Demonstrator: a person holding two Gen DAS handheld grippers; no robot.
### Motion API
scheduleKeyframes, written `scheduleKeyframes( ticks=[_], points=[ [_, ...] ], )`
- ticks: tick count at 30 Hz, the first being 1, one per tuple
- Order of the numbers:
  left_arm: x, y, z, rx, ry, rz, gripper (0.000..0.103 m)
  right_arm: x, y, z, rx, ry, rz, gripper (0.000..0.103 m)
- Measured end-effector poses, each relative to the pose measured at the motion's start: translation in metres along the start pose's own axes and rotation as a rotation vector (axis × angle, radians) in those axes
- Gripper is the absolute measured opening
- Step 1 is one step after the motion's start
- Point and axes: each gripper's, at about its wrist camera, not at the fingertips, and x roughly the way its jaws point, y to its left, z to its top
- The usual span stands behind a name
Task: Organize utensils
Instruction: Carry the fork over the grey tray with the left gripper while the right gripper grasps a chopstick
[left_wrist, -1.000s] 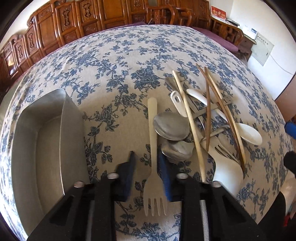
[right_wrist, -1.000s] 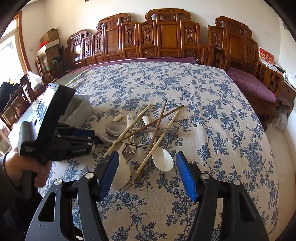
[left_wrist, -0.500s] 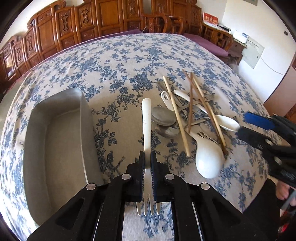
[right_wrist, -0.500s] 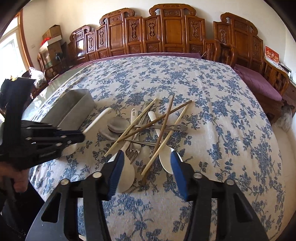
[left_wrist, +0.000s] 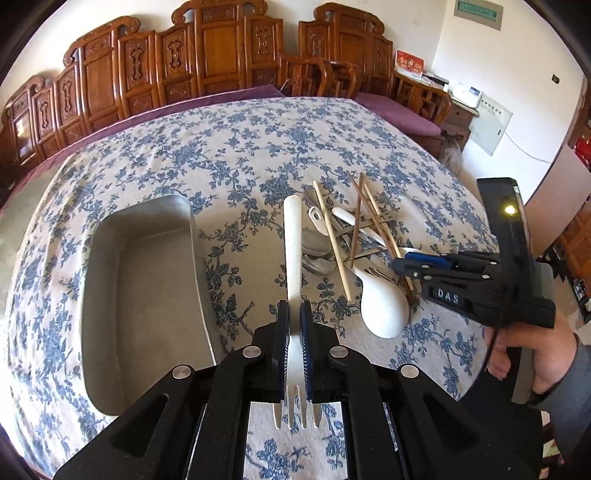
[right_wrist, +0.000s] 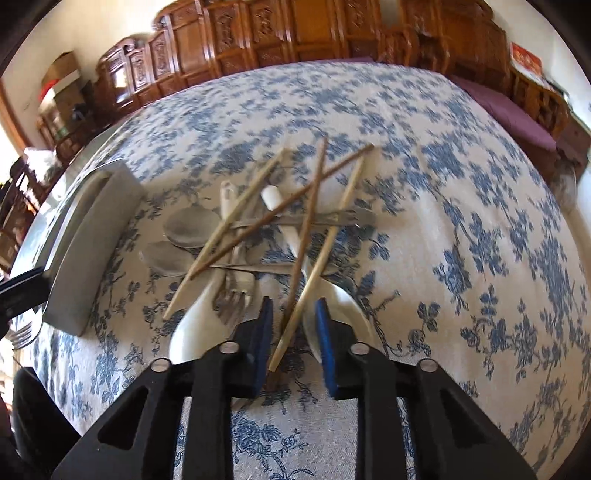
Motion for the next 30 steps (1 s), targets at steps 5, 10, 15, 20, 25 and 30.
scheduleKeyframes(
  ticks=[5, 10, 15, 20, 25, 30],
  points=[
    [-0.010, 0.003, -0.003, 0.000, -0.018, 0.002, 0.005, -0.009, -0.007, -0.002, 0.032, -0.005, 0.005, 0.009],
    [-0.018, 0.006, -0.004, -0.001, -0.031, 0.014, 0.005, -0.029, -0.012, -0.002, 0.051, -0.040, 0.013, 0.007],
    [-0.027, 0.007, -0.006, -0.001, -0.048, 0.027, 0.005, -0.049, -0.015, 0.000, 0.038, -0.085, -0.018, 0.006],
    [-0.032, 0.012, -0.006, -0.011, -0.053, 0.042, 0.005, -0.063, -0.020, 0.005, 0.016, -0.114, -0.061, 0.006],
    [-0.037, 0.023, -0.006, -0.029, -0.059, 0.067, 0.005, -0.080, -0.023, 0.007, 0.003, -0.148, -0.096, 0.006],
    [-0.041, 0.039, -0.003, -0.052, -0.062, 0.089, 0.005, -0.094, -0.020, 0.009, -0.023, -0.176, -0.103, 0.006]
  ],
)
